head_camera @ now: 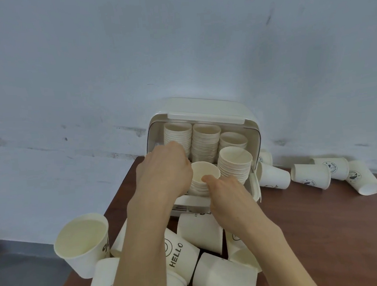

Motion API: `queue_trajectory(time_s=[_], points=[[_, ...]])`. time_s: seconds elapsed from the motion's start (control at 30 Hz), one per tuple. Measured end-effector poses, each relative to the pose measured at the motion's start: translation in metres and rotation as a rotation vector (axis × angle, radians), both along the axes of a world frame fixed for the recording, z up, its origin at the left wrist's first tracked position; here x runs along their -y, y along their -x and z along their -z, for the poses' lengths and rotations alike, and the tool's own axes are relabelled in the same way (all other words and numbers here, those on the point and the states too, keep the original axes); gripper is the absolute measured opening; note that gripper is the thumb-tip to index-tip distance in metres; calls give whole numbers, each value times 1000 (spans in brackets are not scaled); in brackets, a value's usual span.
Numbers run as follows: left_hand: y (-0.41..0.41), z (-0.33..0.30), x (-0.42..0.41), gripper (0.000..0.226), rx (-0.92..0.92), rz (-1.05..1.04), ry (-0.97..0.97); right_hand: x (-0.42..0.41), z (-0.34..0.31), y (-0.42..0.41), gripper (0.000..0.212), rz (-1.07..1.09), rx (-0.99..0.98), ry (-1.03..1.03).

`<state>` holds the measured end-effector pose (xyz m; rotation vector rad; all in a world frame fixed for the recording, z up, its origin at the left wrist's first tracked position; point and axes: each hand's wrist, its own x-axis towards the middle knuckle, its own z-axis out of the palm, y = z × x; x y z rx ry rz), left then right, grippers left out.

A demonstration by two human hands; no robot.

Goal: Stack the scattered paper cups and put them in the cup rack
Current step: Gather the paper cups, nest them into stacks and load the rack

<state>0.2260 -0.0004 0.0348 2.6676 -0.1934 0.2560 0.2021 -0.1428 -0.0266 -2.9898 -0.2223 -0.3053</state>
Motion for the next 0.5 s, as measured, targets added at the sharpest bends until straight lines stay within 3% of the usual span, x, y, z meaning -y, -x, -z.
queue_trajectory(time_s=[0.27,0.5], points=[[7,-7,6,26,73,38,14,7,-15,16,61,-15,96,-153],[26,-11,46,29,166,161,-6,53,-36,39,58,66,238,-188]])
